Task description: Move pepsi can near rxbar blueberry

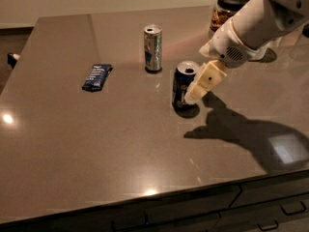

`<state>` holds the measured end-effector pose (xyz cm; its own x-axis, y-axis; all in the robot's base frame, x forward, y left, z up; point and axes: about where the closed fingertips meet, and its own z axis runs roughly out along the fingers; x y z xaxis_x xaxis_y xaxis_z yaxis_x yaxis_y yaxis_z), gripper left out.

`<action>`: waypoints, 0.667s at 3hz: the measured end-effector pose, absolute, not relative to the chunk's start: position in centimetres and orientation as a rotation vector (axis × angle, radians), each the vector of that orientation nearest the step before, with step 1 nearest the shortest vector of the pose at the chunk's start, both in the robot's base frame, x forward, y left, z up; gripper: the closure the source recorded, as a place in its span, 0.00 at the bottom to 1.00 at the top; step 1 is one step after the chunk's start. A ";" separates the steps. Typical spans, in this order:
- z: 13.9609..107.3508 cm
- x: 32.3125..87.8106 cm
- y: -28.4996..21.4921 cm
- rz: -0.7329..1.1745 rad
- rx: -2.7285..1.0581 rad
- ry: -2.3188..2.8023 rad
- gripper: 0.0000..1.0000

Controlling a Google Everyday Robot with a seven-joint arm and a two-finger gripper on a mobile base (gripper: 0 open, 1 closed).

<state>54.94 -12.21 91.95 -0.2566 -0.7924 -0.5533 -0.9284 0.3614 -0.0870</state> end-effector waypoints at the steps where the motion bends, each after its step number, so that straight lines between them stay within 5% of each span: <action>1: 91.3 55.0 -10.9 0.406 -1.507 2.085 0.00; 2: 91.3 55.1 -9.7 0.452 -1.524 2.054 0.16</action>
Offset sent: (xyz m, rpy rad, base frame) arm 0.0037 0.0361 -0.0061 0.1033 0.0271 0.0972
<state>55.06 -9.71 91.31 -0.2169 -0.7708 -0.5990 -0.9511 0.3051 -0.0482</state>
